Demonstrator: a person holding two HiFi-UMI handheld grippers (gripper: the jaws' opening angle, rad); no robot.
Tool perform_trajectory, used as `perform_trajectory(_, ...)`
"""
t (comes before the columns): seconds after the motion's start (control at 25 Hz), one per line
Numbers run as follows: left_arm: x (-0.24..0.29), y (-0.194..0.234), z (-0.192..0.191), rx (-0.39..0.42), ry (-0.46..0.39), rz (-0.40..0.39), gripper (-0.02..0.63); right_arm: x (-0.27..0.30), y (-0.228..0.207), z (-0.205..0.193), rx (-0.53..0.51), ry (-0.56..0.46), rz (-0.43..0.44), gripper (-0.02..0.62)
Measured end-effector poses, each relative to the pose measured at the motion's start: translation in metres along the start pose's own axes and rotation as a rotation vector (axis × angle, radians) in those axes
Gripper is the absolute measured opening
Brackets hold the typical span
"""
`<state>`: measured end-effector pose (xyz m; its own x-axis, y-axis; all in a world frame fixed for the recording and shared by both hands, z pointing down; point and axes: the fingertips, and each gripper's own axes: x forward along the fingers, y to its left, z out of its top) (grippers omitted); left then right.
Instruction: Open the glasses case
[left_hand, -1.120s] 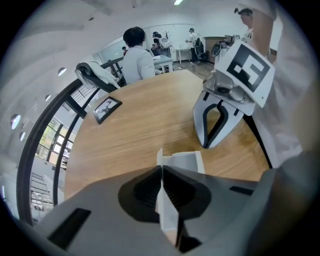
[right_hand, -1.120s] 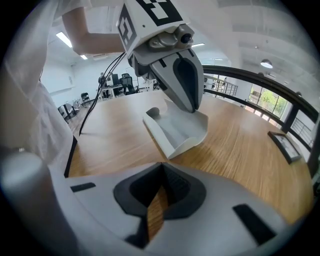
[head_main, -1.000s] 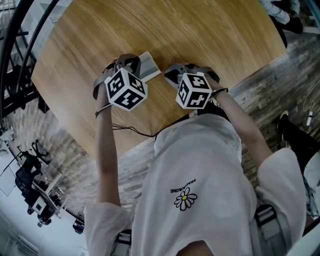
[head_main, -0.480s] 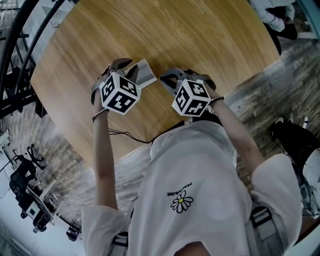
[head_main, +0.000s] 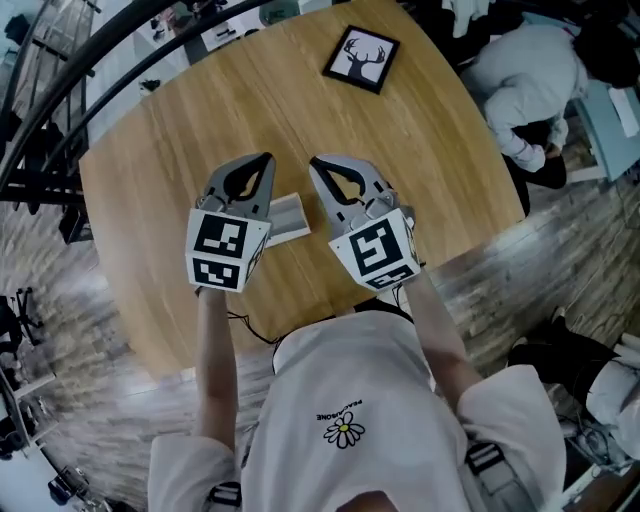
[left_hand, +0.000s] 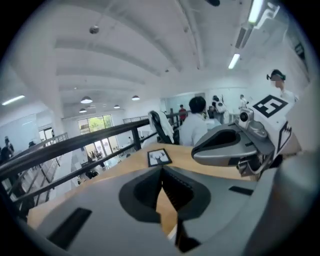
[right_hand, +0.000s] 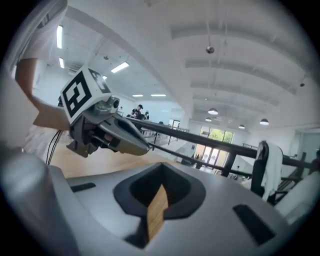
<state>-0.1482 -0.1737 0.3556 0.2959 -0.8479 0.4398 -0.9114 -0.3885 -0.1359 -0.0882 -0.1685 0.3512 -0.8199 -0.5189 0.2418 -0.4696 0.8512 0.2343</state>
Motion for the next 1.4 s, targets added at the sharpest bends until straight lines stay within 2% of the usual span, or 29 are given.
perform_trajectory(0.08, -0.017, 0.001, 0.018, -0.085, -0.091, 0.057, 0.017, -0.011, -0.009, 0.034, -0.057, -0.050, -0.031, 0.008)
perform_trajectory(0.2, -0.055, 0.012, 0.046, -0.192, -0.245, 0.196, 0.017, -0.022, -0.016, 0.079, -0.081, -0.158, -0.089, 0.008)
perform_trajectory(0.28, -0.075, 0.018, 0.062, -0.243, -0.337, 0.288, 0.017, -0.030, -0.024, 0.105, -0.110, -0.223, -0.129, 0.008)
perform_trajectory(0.36, -0.090, 0.016, 0.068, -0.270, -0.380, 0.338, 0.017, -0.039, -0.025, 0.118, -0.149, -0.252, -0.151, 0.008)
perform_trajectory(0.48, -0.101, 0.006, 0.062, -0.286, -0.386, 0.351, 0.017, -0.050, -0.014, 0.120, -0.166, -0.264, -0.159, 0.006)
perform_trajectory(0.56, -0.109, 0.006, 0.062, -0.304, -0.413, 0.394, 0.017, -0.054, -0.009, 0.122, -0.169, -0.280, -0.173, 0.006)
perform_trajectory(0.72, -0.132, 0.010, 0.062, -0.319, -0.468, 0.522, 0.017, -0.064, -0.006, 0.132, -0.068, -0.367, -0.207, 0.006)
perform_trajectory(0.84, -0.142, 0.009, 0.059, -0.300, -0.460, 0.580, 0.017, -0.067, -0.003, 0.134, -0.027, -0.387, -0.205, 0.006)
perform_trajectory(1.04, -0.148, 0.014, 0.057, -0.300, -0.452, 0.608, 0.017, -0.066, -0.001, 0.139, -0.052, -0.394, -0.181, 0.006)
perform_trajectory(1.16, -0.147, 0.014, 0.055, -0.309, -0.437, 0.587, 0.017, -0.065, 0.000, 0.144, -0.046, -0.424, -0.177, 0.006)
perform_trajectory(1.4, -0.152, 0.019, 0.050, -0.316, -0.433, 0.597, 0.017, -0.061, 0.006, 0.135, -0.037, -0.370, -0.140, 0.005)
